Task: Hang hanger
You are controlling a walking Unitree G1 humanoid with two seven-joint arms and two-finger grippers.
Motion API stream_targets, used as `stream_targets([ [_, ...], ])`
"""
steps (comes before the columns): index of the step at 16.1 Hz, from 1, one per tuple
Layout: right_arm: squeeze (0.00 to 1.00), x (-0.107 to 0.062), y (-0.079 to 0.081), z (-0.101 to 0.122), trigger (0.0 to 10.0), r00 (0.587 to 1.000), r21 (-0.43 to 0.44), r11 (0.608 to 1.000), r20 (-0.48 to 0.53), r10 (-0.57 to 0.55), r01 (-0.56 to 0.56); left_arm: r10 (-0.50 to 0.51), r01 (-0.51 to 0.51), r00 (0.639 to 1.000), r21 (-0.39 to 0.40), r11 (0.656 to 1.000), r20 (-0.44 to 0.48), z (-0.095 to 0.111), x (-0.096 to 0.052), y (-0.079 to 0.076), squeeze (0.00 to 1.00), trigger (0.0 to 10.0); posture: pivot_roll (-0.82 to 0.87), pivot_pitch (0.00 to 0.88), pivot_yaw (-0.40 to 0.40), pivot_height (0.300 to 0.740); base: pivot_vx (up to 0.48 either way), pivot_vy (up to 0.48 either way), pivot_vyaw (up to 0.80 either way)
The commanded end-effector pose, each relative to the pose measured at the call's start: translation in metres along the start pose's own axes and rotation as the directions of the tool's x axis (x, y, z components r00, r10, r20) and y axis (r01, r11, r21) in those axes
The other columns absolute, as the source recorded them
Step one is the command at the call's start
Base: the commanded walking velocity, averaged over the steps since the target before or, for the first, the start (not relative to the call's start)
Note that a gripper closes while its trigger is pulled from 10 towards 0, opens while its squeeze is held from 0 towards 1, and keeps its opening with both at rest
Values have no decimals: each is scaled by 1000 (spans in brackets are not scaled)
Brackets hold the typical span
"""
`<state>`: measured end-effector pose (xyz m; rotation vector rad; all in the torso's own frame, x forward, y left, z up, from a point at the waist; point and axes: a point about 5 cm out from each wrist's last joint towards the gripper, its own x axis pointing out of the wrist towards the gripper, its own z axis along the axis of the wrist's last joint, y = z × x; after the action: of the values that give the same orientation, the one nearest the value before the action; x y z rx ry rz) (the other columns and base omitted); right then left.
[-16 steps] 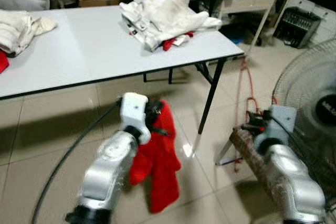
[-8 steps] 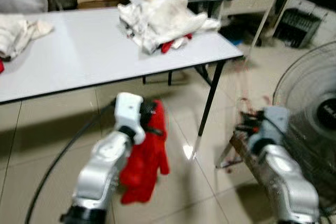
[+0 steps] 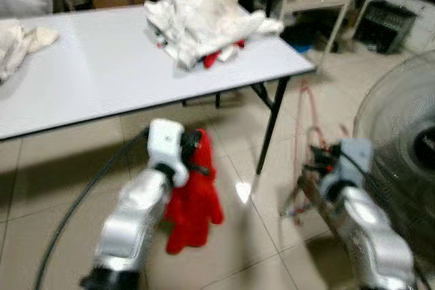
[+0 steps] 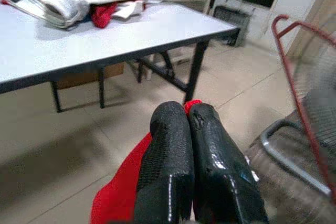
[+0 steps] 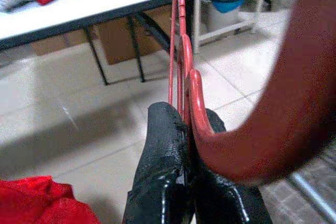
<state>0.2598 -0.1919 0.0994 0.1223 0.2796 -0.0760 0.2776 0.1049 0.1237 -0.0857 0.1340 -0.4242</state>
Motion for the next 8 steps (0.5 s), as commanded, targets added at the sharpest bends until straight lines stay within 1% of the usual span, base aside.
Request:
stream_targets([
  [1,0,1,4,5,10000,1000,2,1000,25,10,-10,2,-3,1000,16,1000,25,7,-1,3,0,10000,-93,23,-32,740,277,0,0],
  [8,0,1,4,6,10000,1000,3,1000,25,9,-9,0,-1,1000,15,1000,24,7,-1,2,0,10000,-93,25,-33,740,278,0,0],
])
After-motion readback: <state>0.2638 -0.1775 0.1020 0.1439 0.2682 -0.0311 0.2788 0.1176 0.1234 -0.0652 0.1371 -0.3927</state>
